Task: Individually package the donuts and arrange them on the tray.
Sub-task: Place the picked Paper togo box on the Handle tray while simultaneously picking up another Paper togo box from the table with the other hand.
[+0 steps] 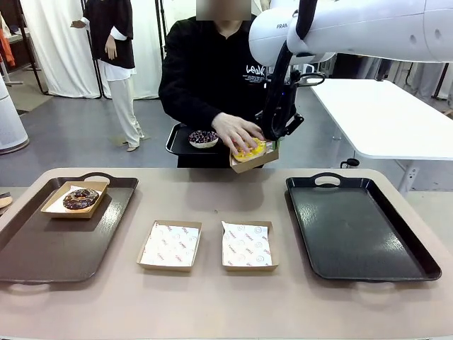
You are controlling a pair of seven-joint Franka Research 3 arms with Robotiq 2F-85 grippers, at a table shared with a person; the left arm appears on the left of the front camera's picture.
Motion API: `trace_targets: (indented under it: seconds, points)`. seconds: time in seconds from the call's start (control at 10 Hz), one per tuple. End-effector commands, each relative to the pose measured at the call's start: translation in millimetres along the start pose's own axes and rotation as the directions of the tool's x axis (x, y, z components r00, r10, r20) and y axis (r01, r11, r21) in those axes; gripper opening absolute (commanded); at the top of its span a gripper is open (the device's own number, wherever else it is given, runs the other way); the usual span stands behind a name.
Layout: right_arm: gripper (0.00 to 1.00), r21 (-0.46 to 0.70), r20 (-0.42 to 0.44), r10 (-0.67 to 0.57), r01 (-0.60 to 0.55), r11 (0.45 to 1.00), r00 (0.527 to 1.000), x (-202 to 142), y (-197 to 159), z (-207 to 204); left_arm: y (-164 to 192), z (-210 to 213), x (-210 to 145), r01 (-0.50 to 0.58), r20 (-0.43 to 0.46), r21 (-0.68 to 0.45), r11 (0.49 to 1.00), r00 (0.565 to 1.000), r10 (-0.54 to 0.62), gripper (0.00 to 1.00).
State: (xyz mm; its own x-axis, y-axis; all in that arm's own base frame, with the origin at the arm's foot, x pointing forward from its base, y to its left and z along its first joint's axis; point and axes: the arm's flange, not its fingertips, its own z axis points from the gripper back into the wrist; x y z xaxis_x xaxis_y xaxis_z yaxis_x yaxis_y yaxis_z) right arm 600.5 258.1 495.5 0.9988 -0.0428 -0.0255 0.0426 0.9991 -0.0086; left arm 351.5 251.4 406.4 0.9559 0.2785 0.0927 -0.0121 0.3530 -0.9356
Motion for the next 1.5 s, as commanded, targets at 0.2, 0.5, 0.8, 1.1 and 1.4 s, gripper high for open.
trace_targets:
  seconds: [0.2,0.5,0.8,1.1,1.4]
  points:
    - [0.00,0.001,0.005,-0.001,0.001,1.000,1.000,-0.2,-0.6,2.3,-0.2,1.3,-6.7,0.017,-0.009,0.005,1.000,1.000,-0.017,1.00]
    - [0.00,0.001,0.005,-0.001,0.001,1.000,1.000,-0.2,-0.6,2.3,-0.2,1.3,-6.7,0.017,-0.009,0.005,1.000,1.000,-0.017,1.00]
    - [0.00,0.001,0.005,-0.001,0.001,1.000,1.000,-0.2,-0.6,2.3,-0.2,1.3,-6.7,0.017,-0.009,0.005,1.000,1.000,-0.017,1.00]
    - [0.00,0.001,0.005,-0.001,0.001,1.000,1.000,-0.2,-0.6,2.3,-0.2,1.3,-6.7,0.017,-0.009,0.005,1.000,1.000,-0.017,1.00]
    - [0.00,0.001,0.005,-0.001,0.001,1.000,1.000,-0.2,-0.6,2.3,-0.2,1.3,-6.7,0.017,-0.009,0.005,1.000,1.000,-0.017,1.00]
